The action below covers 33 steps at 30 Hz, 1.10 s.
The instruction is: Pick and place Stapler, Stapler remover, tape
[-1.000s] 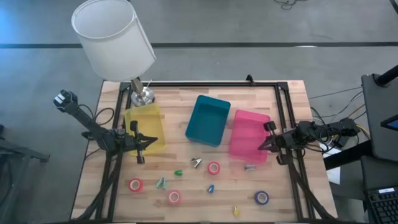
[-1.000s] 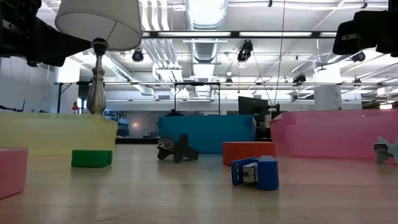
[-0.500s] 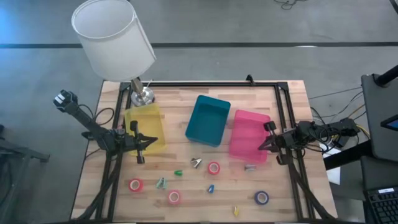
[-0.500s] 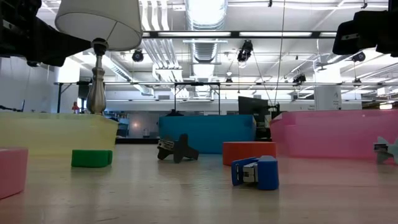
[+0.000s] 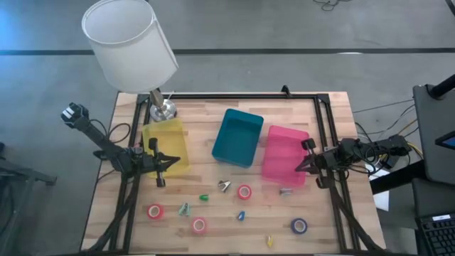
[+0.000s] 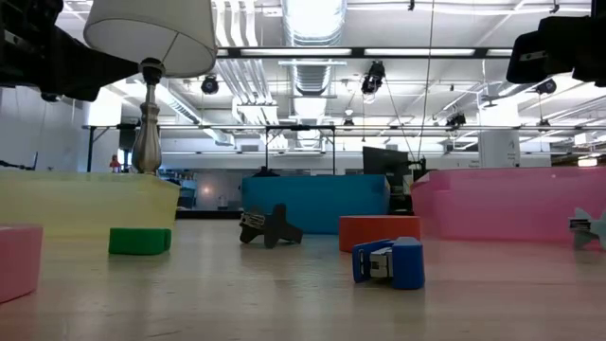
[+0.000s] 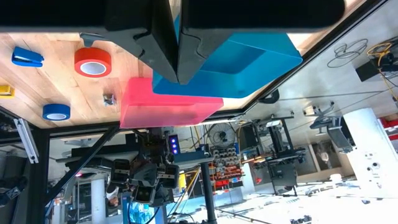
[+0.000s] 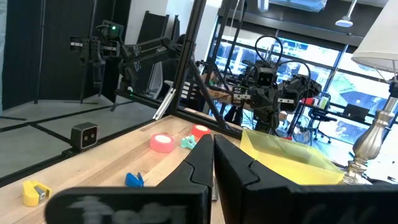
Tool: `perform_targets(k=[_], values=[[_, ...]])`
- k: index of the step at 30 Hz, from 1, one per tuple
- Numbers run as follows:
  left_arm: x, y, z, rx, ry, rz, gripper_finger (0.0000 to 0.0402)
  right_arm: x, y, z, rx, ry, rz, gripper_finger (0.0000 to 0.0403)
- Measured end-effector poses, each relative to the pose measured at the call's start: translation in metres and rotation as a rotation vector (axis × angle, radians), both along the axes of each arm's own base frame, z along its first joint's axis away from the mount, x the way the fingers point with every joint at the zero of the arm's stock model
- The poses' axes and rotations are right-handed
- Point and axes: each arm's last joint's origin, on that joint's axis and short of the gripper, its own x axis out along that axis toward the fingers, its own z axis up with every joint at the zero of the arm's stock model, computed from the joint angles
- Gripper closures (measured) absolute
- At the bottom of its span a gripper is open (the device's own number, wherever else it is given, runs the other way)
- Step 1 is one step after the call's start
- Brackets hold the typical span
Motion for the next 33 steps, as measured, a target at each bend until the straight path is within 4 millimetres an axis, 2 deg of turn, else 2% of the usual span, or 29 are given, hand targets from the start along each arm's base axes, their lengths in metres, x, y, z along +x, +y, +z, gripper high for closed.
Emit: perform_targets(k=[22,28,33], values=[[0.0,-0.0001,-0.0001,0.0,0.0,-0.001,0.0392,0.0,-0.0001,0.0,0.0,-0.001,-0.003,0.0394],[0.0,-0.0001,0.0,0.0,0.0,-0.001,0.0392,0.0013,-0.0042,0.0,0.013,0.002,-0.153,0.0394],[0.0,0.0,-0.0001,0.0,0.001,0.0,0.0392,0.0014,-0.0051,0.0,0.017,0.003,-0.182,0.0394]])
